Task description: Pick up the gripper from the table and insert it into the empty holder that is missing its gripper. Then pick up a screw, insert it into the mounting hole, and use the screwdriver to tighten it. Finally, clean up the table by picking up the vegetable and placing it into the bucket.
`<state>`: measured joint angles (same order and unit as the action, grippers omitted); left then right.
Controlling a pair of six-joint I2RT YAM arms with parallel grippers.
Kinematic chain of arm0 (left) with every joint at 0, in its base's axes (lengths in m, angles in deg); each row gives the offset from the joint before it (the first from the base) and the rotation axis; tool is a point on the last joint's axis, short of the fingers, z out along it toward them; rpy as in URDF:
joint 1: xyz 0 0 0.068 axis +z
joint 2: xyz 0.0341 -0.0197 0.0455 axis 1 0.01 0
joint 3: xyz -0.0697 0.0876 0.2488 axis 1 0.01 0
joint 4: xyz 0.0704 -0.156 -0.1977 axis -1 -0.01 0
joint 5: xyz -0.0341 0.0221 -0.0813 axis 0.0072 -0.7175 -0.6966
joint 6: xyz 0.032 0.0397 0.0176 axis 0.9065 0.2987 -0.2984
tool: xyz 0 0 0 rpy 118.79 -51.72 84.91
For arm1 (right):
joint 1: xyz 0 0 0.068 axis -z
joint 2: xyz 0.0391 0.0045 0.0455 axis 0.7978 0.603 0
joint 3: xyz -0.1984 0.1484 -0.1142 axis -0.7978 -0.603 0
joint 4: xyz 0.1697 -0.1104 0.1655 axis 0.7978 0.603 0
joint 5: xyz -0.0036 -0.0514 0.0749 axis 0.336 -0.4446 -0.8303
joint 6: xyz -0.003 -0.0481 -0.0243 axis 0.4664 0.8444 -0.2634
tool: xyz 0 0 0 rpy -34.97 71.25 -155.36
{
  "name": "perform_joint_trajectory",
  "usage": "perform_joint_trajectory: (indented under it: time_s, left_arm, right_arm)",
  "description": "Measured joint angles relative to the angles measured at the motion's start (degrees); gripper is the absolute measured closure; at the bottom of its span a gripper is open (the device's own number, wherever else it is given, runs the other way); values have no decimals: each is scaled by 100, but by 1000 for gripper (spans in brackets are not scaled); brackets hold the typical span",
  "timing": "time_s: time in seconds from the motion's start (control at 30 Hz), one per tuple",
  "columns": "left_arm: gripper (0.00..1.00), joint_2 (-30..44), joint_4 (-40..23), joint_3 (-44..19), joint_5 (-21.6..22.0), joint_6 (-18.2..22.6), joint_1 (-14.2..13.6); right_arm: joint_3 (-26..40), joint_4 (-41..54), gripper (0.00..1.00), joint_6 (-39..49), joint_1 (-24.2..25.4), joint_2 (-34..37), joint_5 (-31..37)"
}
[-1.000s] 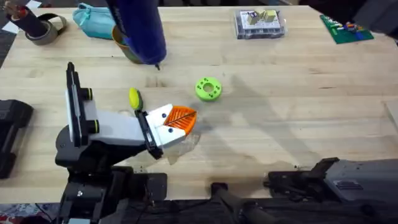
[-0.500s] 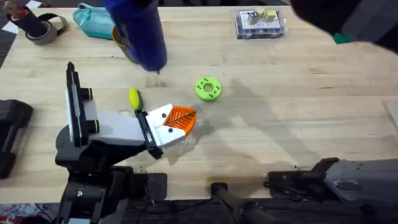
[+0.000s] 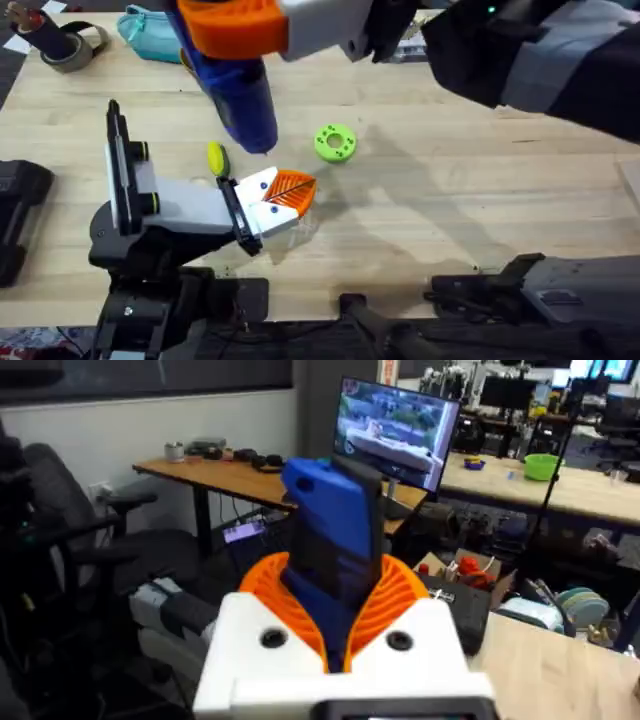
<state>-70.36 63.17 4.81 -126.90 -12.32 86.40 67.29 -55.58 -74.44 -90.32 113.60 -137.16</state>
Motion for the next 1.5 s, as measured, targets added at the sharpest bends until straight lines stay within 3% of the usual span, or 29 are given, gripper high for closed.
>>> perform_joint_trajectory:
  time_s: [1.5]
  left_arm:
    - [991, 0, -2, 0, 1, 0, 0]
  right_arm:
    - [-893, -378, 936, 399, -256, 0, 484]
